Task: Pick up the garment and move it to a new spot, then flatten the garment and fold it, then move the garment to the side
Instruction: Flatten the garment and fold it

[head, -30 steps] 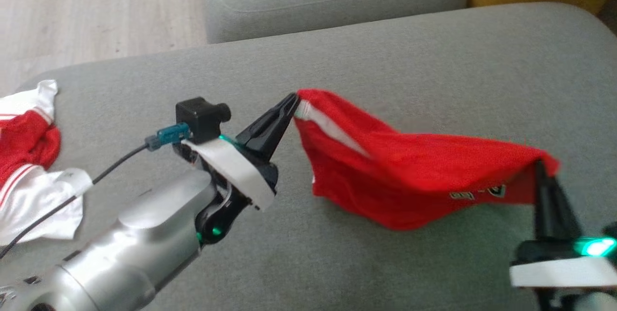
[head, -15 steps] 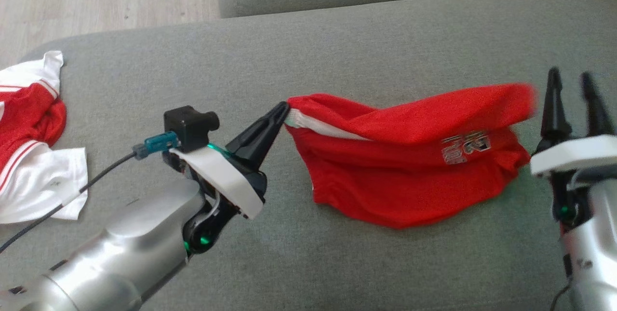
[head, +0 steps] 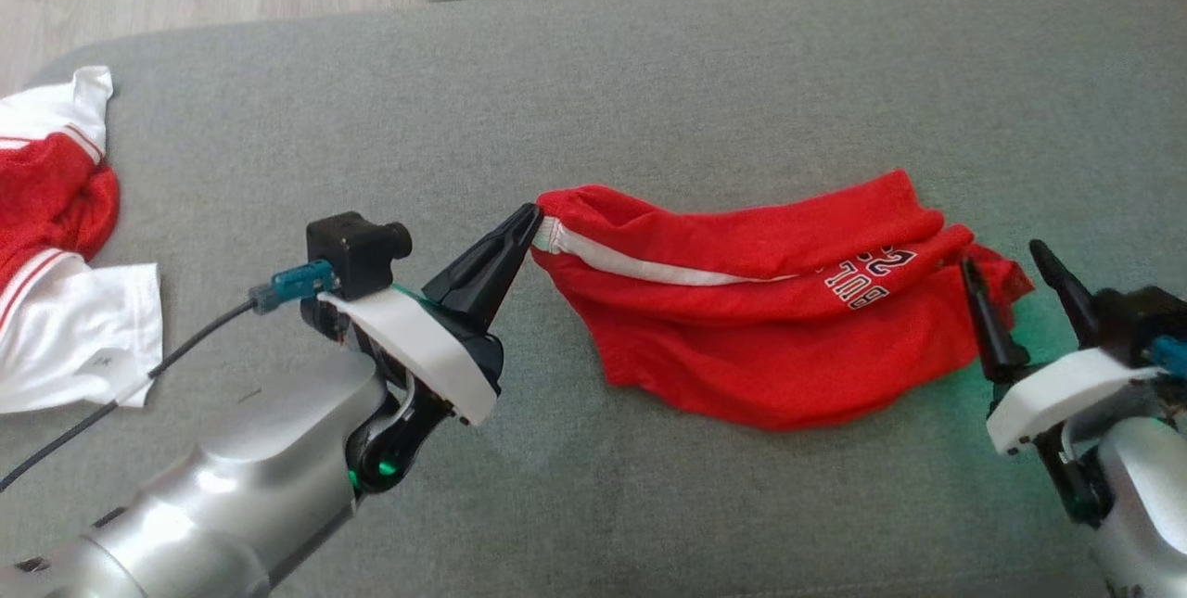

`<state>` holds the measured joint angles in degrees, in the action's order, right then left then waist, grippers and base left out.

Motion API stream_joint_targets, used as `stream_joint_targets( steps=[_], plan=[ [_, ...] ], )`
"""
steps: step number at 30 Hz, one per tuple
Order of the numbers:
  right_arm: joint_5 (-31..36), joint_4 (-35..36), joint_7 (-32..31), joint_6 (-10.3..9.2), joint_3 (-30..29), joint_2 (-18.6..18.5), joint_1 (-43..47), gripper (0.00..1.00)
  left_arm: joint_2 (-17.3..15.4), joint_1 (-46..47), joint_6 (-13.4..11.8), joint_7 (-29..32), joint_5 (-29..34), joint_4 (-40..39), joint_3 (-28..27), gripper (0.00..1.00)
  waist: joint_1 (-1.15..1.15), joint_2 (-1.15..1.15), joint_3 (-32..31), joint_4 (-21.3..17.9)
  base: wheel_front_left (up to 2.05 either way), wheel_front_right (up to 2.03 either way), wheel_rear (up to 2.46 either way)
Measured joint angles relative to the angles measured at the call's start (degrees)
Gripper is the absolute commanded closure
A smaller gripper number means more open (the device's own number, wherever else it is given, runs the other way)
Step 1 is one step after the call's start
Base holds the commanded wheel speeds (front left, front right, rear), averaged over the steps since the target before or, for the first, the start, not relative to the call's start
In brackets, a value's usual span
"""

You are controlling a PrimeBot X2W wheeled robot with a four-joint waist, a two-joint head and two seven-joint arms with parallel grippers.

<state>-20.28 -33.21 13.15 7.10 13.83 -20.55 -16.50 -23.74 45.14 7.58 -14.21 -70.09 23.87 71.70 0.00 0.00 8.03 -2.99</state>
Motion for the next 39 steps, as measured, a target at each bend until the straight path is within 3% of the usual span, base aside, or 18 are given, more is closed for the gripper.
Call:
stream_joint_targets(
  steps=[7, 15, 23, 25, 27, 28, 35, 38, 39],
  plan=[
    [7.11, -1.79, -2.1, 0.0, 9.91, -4.12, -6.7, 0.0, -0.87, 0.15, 0.0, -0.07, 0.08, -3.45, 0.03, 1.0, 0.0, 0.0, 1.77, 1.07, 0.0, 0.0, 0.0],
    [10.74, -7.43, -5.17, 0.0, 22.64, -7.48, -13.43, 0.0, -1.94, -0.34, 0.0, -0.08, 2.18, -7.87, -3.14, 1.0, 0.0, 0.0, 3.06, 3.14, 0.0, 0.0, 0.0],
    [9.93, -11.74, -5.1, 0.0, 26.46, -9.22, -16.54, 0.0, -1.97, -2.82, 0.0, -0.08, 4.2, -9.53, -3.81, 1.0, 0.0, 0.0, 3.94, 5.05, 0.0, 0.0, 0.0],
    [9.21, -13.17, -5.37, 0.0, 26.3, -9.22, -17.24, 0.48, -1.87, -2.82, 0.0, -0.08, 4.63, -9.6, -4.16, 1.0, 0.0, 0.0, 4.16, 5.51, 0.0, 0.0, 0.0],
    [7.06, -14.34, -6.5, 0.0, 26.65, -8.93, -17.3, 0.86, -1.77, -2.88, 0.0, -0.08, 4.72, -9.68, -4.5, 1.0, 0.0, 0.0, 4.36, 5.9, 0.0, 0.0, 0.0],
    [6.02, -14.61, -7.12, 0.0, 27.26, -8.88, -17.3, 1.0, -1.74, -2.91, 0.0, -0.08, 4.77, -9.78, -4.57, 1.0, 0.0, 0.0, 4.43, 6.06, 0.0, 0.0, 0.0],
    [2.33, -14.83, -4.54, 0.0, 27.59, -9.06, -19.09, 1.0, -1.2, -3.29, 0.0, -0.08, 7.43, -9.85, -6.99, 1.0, 0.0, 0.0, 3.98, 6.23, 0.0, 0.0, 0.0],
    [1.82, -14.84, -2.47, 0.0, 24.12, -9.45, -21.6, 1.0, -0.67, -2.48, 0.01, -0.08, 10.33, -9.59, -8.58, 1.0, 0.01, 0.0, 3.55, 5.45, 0.0, 0.0, 0.0],
    [2.75, -14.82, -1.13, 0.01, 20.53, -10.39, -24.34, 1.0, 0.3, -0.17, 0.0, -0.08, 13.03, -8.68, -10.07, 1.0, 0.0, 0.0, 3.45, 4.68, 0.0, 0.0, 0.0]
  ],
)
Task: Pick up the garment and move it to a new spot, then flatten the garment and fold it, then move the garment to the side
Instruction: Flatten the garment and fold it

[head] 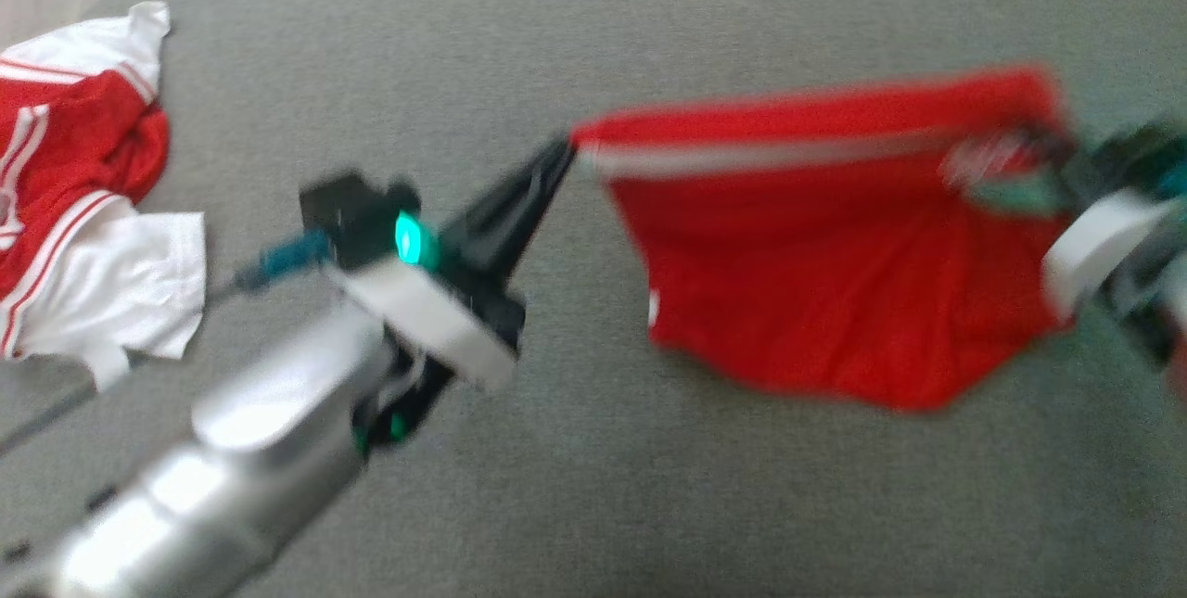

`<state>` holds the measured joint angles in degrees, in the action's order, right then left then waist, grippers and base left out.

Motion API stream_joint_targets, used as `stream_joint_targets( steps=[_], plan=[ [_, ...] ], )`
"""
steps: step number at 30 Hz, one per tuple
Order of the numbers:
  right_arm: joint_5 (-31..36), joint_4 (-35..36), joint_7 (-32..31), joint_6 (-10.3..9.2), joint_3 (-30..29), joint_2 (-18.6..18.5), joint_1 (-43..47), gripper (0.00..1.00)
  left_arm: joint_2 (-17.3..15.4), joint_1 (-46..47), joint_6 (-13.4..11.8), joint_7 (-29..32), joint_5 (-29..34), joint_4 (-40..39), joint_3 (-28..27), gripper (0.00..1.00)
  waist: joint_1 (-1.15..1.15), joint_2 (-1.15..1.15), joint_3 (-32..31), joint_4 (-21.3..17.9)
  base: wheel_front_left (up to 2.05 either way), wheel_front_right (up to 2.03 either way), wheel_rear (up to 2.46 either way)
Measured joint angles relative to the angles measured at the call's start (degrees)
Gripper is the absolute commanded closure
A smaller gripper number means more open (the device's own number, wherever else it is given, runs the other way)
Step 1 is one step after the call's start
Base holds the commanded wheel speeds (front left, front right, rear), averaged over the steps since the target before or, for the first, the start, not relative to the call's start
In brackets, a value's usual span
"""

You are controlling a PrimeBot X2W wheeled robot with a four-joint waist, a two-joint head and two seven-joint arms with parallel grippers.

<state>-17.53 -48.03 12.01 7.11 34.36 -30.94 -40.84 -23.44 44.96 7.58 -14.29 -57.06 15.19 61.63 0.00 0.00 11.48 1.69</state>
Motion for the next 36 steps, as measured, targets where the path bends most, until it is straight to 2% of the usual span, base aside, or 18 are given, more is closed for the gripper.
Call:
stream_joint_targets(
  steps=[5, 6, 8, 12, 16, 20, 25, 33, 36],
  plan=[
    [7.28, 3.49, 2.3, 0.0, -13.06, -2.85, -10.06, 1.0, 5.82, 11.77, 0.01, 0.0, 9.79, 1.0, -9.45, 1.0, 0.0, 0.0, 0.73, -2.54, 0.0, 0.0, 0.0],
    [7.28, 3.49, 2.3, 0.0, -13.06, -2.85, -10.06, 1.0, 5.82, 11.77, 0.01, 0.0, 9.79, 1.0, -9.45, 1.0, 0.0, 0.0, 0.73, -2.54, 0.0, 0.0, 0.0],
    [11.5, 6.8, 2.63, 0.0, -18.15, -3.33, -13.24, 1.0, 8.03, 15.99, 0.01, -0.12, 14.78, 0.69, -13.17, 1.0, 0.0, 0.0, 1.43, -3.73, 0.0, 0.0, 0.0],
    [17.18, 12.2, 2.8, 0.0, -24.98, -2.91, -13.16, 1.0, 9.56, 18.06, 0.01, -0.49, 19.46, 0.79, -13.82, 1.0, 0.0, 0.0, 3.22, -5.93, 0.0, 0.0, 0.0],
    [18.64, 13.7, 2.79, 0.0, -26.71, 1.37, -5.29, 1.0, 8.86, 12.86, 0.01, -0.49, 20.31, 2.04, -10.57, 1.0, 0.0, 0.0, 5.22, -7.63, 0.0, 0.0, 0.0],
    [18.52, 12.93, 2.59, 0.0, -27.94, 6.5, 5.42, 1.0, 8.23, 2.33, 0.01, -0.47, 20.23, 3.34, -8.68, 1.0, -0.01, 0.0, 7.17, -8.52, 0.0, 0.0, 0.0],
    [18.28, 14.39, 2.59, 0.0, -31.61, 9.38, 16.38, 1.0, 7.81, -9.4, 0.01, -0.42, 18.85, 3.12, -4.42, 1.0, 0.0, 0.0, 8.01, -8.07, 0.0, 0.0, 0.0],
    [22.3, 34.32, 1.74, 0.0, -45.44, 16.1, 37.97, 1.0, 5.21, -19.68, 0.01, -0.42, 19.24, -2.35, -4.5, 1.0, 0.01, 0.0, 5.36, -5.83, 0.0, 0.0, 0.0],
    [22.71, 40.68, 0.02, 0.0, -47.43, 18.71, 43.14, 1.0, 4.63, -21.45, 0.01, -0.42, 19.73, -4.21, -4.31, 1.0, 0.01, 0.0, 4.75, -4.74, 0.0, 0.0, 0.0]
  ],
)
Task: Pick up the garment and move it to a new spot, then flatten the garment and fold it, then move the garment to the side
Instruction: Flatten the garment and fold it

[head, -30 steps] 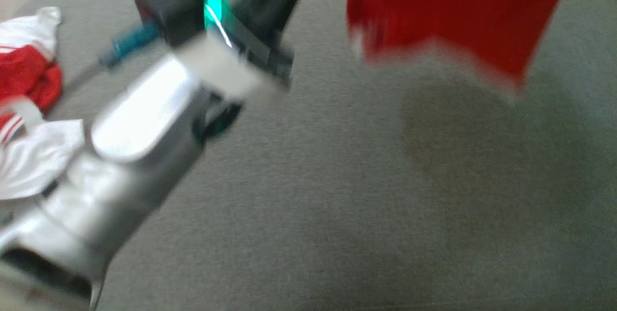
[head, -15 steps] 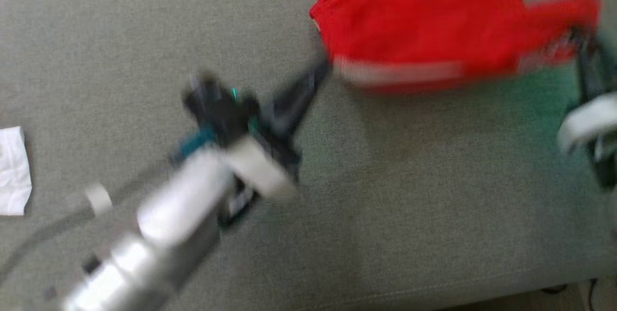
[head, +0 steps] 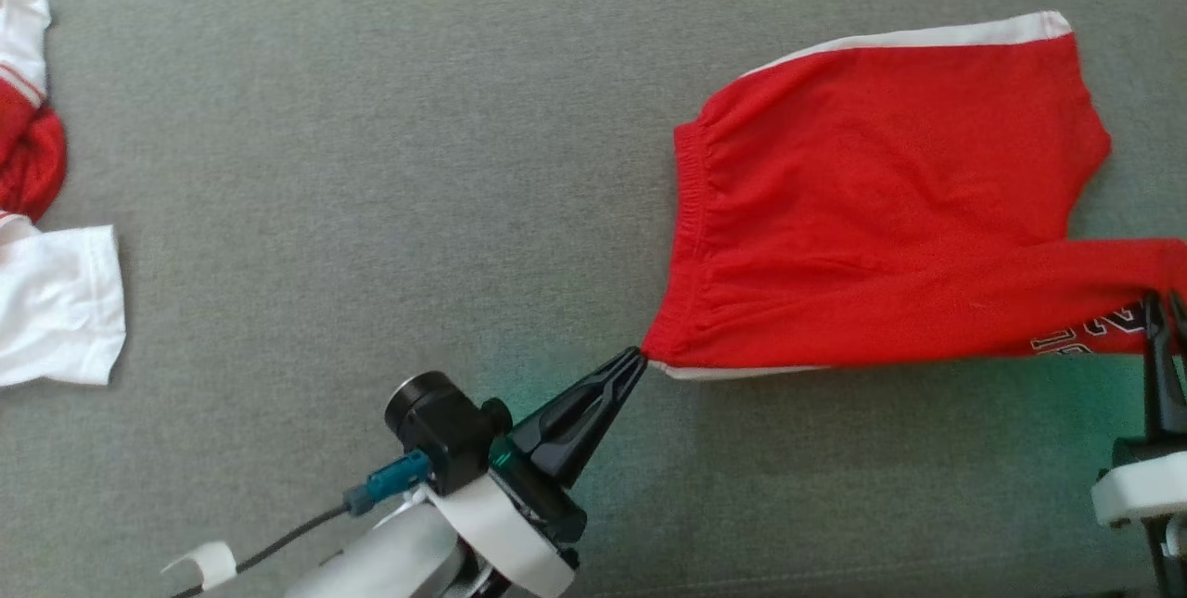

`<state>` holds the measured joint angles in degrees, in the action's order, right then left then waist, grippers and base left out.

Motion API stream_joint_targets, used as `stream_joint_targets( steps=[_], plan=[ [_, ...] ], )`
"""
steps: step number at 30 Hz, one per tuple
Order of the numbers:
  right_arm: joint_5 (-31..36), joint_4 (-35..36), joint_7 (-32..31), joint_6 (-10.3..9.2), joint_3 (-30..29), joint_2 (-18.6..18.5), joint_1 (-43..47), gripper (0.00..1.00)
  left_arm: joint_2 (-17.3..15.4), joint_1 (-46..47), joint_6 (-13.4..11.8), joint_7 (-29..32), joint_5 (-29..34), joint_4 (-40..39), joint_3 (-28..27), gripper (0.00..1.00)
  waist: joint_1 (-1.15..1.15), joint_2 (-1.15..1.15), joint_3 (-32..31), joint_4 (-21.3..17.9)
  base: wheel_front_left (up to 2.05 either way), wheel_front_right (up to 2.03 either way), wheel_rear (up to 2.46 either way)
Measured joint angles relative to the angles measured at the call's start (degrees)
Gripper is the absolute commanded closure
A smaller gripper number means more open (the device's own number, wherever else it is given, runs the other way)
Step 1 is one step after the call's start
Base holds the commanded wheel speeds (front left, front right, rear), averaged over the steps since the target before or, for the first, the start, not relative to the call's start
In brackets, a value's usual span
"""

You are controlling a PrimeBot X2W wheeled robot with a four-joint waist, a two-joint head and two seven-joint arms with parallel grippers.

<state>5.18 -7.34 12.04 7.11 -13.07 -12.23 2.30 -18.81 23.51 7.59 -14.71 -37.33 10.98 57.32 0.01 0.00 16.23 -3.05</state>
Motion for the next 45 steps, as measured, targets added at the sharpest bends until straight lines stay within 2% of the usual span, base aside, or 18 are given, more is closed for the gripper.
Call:
stream_joint_targets(
  steps=[4, 10, 16, 22, 23, 24, 25, 27, 28, 32, 34, 40, 42, 45],
  plan=[
    [-0.01, 2.75, -1.51, 0.0, -0.18, 0.66, -2.01, 1.0, 2.27, 1.98, 0.0, 0.0, 0.2, -0.23, -1.72, 1.0, 0.0, 0.0, 0.46, 0.72, 0.0, 0.0, 0.0],
    [0.02, -0.56, -1.46, 0.0, 1.05, -0.86, -11.02, 1.0, 7.15, 10.54, 0.0, 0.0, 0.53, 4.16, -3.1, 1.0, 0.0, 0.0, 2.75, 0.33, 0.0, 0.0, 0.0],
    [0.09, -9.55, -1.16, 0.0, 2.49, -4.22, -22.86, 1.0, 11.26, 19.97, 0.0, -0.01, 0.53, 12.05, -4.49, 1.0, -0.02, 0.0, 6.66, -0.26, 0.0, 0.0, 0.0],
    [-1.18, -21.54, 0.68, 0.0, 5.9, -5.58, -31.17, 1.0, 12.82, 23.47, 0.0, -0.01, 1.86, 18.8, -8.45, 1.0, -0.02, 0.0, 10.49, -0.57, 0.0, 0.0, 0.0],
    [-1.66, -23.16, 0.99, 0.0, 6.58, -5.55, -32.17, 0.61, 13.07, 23.63, 0.0, -0.01, 1.93, 19.46, -8.68, 1.0, -0.02, 0.0, 11.01, -0.61, 0.0, 0.0, 0.0],
    [-2.42, -24.65, 1.16, 0.0, 7.13, -5.43, -33.04, 0.0, 13.3, 23.64, 0.0, -0.01, 1.93, 19.92, -8.67, 1.0, -0.02, 0.0, 11.51, -0.65, 0.0, 0.0, 0.0],
    [-3.0, -25.99, 1.19, 0.0, 7.69, -5.38, -33.7, 0.0, 13.54, 23.63, 0.0, -0.01, 1.92, 20.17, -8.6, 0.97, -0.02, 0.0, 11.9, -0.68, 0.0, 0.0, 0.0],
    [-3.94, -27.85, 1.75, 0.0, 8.32, -5.36, -34.16, 0.0, 13.78, 23.62, 0.0, -0.01, 1.62, 20.04, -7.62, 0.23, -0.03, 0.0, 12.24, -0.68, 0.0, 0.0, 0.0],
    [-4.39, -28.58, 1.79, 0.0, 8.38, -5.36, -34.11, 0.0, 13.85, 23.53, 0.0, -0.01, 1.18, 19.97, -7.06, 0.0, -0.03, 0.0, 12.12, -0.63, 0.0, 0.0, 0.0],
    [-8.34, -28.25, 2.2, 0.0, 7.79, -5.22, -31.77, 0.0, 13.72, 21.3, 0.0, -0.01, 1.22, 18.18, -7.82, 0.0, -0.01, 0.0, 10.3, -0.39, 0.0, 0.0, 0.0],
    [-11.61, -26.28, 2.34, 0.0, 7.3, -4.72, -29.03, 0.0, 13.7, 18.2, -0.38, -0.01, 3.11, 16.39, -11.31, 0.0, -0.01, 0.0, 8.94, -0.38, 0.0, 0.0, 0.0],
    [-23.9, -22.6, 2.29, 0.0, 8.04, -2.97, -21.3, 0.0, 14.1, 2.21, -8.33, -0.01, 13.6, 3.2, -25.07, 0.0, 0.0, 0.0, 4.25, -0.27, 0.0, 0.0, 0.0],
    [-27.54, -22.47, 1.91, 0.0, 7.64, -3.22, -21.06, 0.0, 14.59, -3.77, -10.18, -0.01, 16.64, -1.78, -28.77, 0.0, 0.0, 0.0, 2.81, 0.19, 0.0, 0.0, 0.0],
    [-31.3, -23.42, 0.78, 0.0, 6.35, -4.08, -21.59, 0.0, 15.38, -10.69, -11.24, -0.01, 20.68, -8.06, -31.14, 0.0, 0.0, 0.0, 1.36, 1.97, 0.0, 0.0, 0.0]
  ],
)
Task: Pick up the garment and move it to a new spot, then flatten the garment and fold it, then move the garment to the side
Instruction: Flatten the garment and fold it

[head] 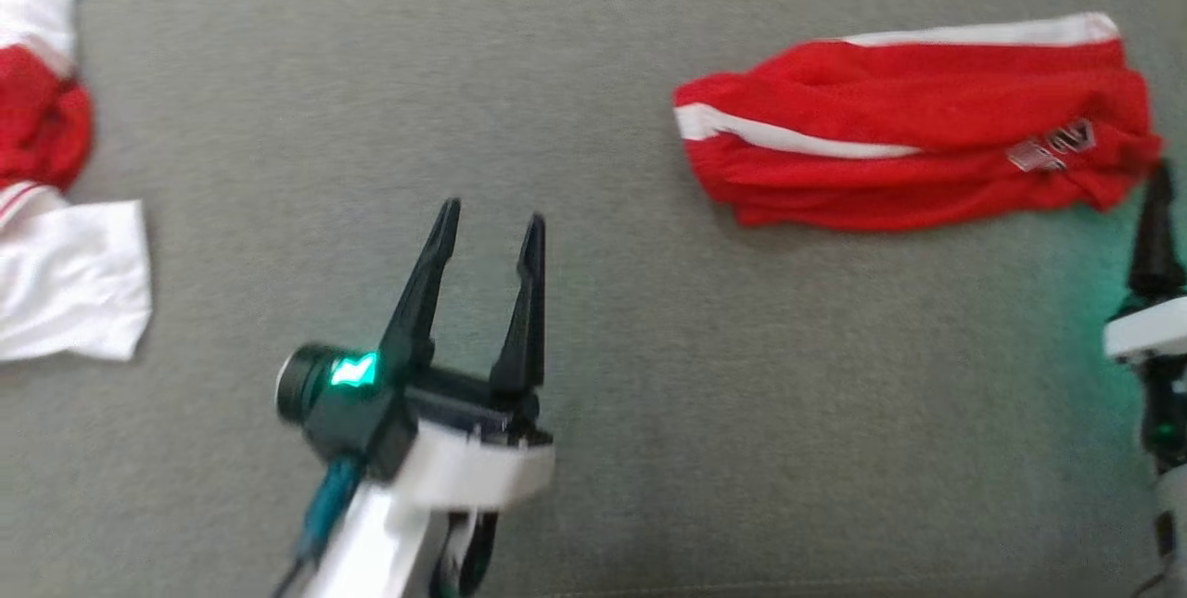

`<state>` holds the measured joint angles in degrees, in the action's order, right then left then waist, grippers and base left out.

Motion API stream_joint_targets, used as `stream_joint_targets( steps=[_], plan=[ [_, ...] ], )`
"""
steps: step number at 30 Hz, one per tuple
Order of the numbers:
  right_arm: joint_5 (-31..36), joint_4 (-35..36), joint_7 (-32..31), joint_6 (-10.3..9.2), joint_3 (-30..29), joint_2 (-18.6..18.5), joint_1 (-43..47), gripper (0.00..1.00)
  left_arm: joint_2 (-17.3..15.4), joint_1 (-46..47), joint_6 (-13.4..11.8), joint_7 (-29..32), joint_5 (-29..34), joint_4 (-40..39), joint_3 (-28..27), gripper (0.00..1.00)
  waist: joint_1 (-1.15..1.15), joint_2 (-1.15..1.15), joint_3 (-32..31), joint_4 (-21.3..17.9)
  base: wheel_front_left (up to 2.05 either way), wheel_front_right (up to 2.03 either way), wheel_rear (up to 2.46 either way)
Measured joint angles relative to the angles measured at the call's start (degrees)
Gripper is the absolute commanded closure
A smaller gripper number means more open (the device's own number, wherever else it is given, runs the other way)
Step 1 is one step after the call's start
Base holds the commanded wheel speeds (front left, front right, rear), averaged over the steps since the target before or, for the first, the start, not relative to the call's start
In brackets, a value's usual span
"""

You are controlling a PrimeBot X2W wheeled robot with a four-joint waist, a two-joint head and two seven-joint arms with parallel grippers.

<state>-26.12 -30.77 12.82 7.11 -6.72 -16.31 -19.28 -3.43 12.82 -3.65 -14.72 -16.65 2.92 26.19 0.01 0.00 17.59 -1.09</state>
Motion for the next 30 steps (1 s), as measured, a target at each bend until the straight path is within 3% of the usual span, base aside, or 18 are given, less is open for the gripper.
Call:
stream_joint_targets(
  steps=[8, 12, 21, 22, 23, 24, 30],
  plan=[
    [-0.87, -11.47, -4.08, -0.01, -7.4, -4.85, -5.66, 0.0, 0.19, -5.3, -0.98, 0.0, 4.17, -7.95, 1.32, 0.0, 0.0, 0.0, -2.0, 7.04, 0.0, 0.0, 0.0],
    [-0.86, -16.97, -7.1, -0.01, -8.79, -5.31, -9.31, 0.0, 0.22, -5.3, -1.7, -0.01, 4.8, -9.5, 1.67, 0.0, 0.0, 0.0, -2.01, 9.93, 0.0, 0.0, 0.0],
    [-0.08, -28.6, -10.54, 0.0, -13.12, -6.54, -13.37, 0.0, 0.22, -5.18, -2.47, 0.0, 5.2, -10.53, 1.8, 0.0, 0.0, 0.0, -0.27, 10.99, 0.0, 0.0, 0.0],
    [-0.12, -28.89, -11.17, 0.0, -12.93, -6.42, -14.2, 0.09, 0.22, -5.18, -2.46, 0.0, 5.2, -10.53, 1.79, 0.0, 0.0, 0.0, -0.23, 10.72, 0.0, 0.0, 0.0],
    [-0.34, -28.89, -11.85, 0.0, -12.39, -6.12, -14.97, 0.58, 0.23, -5.17, -2.46, 0.0, 5.2, -10.5, 1.74, 0.0, 0.0, 0.0, -0.19, 10.41, 0.0, 0.0, 0.0],
    [-1.03, -28.73, -12.68, -0.01, -11.68, -5.79, -15.54, 1.0, 0.23, -5.16, -2.43, 0.0, 5.2, -10.47, 1.68, 0.0, 0.0, 0.0, -0.19, 10.07, 0.0, 0.0, 0.0],
    [-2.34, -26.96, -11.23, -0.01, -8.15, -5.79, -15.65, 1.0, 0.24, -5.08, -2.4, 0.0, 5.55, -9.81, 1.32, 0.0, -0.01, 0.0, -0.53, 7.75, 0.0, 0.0, 0.0]
  ],
)
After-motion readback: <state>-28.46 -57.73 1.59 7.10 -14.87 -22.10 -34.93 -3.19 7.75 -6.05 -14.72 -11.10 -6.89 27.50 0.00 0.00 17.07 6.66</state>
